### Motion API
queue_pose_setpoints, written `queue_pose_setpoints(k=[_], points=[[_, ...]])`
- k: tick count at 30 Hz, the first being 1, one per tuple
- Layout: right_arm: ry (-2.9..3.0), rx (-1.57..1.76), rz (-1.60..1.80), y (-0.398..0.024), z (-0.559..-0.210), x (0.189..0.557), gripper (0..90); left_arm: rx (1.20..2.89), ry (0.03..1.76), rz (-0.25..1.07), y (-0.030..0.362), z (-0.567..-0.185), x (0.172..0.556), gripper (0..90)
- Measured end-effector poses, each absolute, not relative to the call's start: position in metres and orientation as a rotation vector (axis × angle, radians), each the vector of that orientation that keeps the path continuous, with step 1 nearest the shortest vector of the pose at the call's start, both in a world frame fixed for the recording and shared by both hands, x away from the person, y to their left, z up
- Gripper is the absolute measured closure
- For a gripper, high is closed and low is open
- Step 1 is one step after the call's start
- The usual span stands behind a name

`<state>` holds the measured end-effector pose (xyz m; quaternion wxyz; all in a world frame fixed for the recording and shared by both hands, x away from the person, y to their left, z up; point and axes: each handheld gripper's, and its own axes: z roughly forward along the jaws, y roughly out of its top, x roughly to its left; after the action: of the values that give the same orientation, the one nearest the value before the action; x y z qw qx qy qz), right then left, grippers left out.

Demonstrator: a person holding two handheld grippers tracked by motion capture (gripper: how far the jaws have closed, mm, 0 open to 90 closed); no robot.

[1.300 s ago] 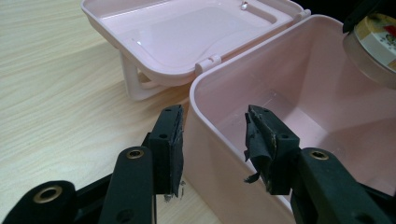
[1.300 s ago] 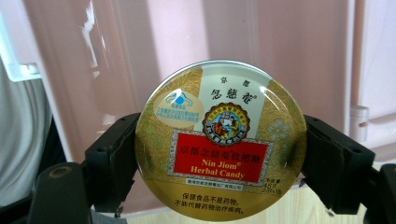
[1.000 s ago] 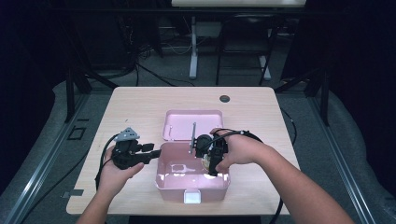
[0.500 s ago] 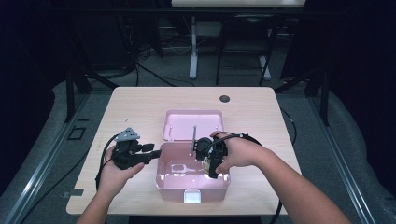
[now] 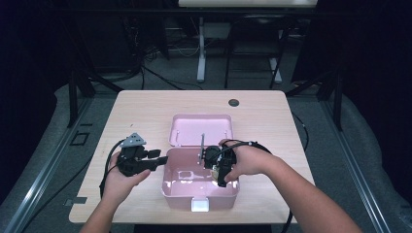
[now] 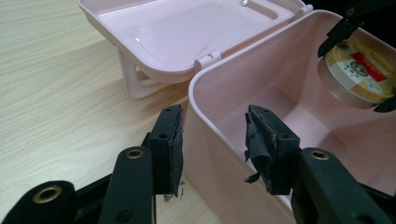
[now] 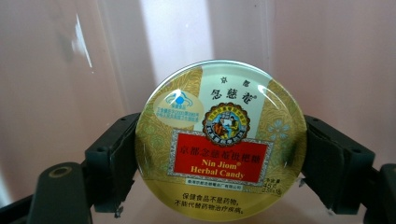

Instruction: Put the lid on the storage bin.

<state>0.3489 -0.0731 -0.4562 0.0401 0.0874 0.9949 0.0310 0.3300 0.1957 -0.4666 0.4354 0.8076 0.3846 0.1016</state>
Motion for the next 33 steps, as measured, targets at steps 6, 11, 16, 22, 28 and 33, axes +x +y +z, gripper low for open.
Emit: queue_pose_setpoints(k=[6, 11, 16, 22, 28, 33], points=[[3.054, 0.261, 0.064, -0.073, -0.466, 0.349, 19.8, 2.011, 0.961, 0.248, 0.195, -0.468, 0.33, 56.4], [3.065, 0.253, 0.084, -0.073, -0.47, 0.351, 19.8, 2.012, 0.961, 0.246, 0.195, -0.467, 0.33, 56.4], [3.07, 0.257, 0.075, -0.074, -0.476, 0.35, 19.8, 2.011, 0.962, 0.248, 0.195, -0.468, 0.33, 56.4], [3.07, 0.237, 0.057, -0.072, -0.483, 0.35, 19.8, 2.017, 0.96, 0.247, 0.194, -0.468, 0.33, 56.4], [3.062, 0.229, 0.067, -0.071, -0.484, 0.35, 19.8, 2.016, 0.96, 0.247, 0.194, -0.469, 0.33, 56.4], [3.061, 0.215, 0.043, -0.072, -0.488, 0.35, 19.8, 2.017, 0.959, 0.247, 0.194, -0.469, 0.33, 56.4]])
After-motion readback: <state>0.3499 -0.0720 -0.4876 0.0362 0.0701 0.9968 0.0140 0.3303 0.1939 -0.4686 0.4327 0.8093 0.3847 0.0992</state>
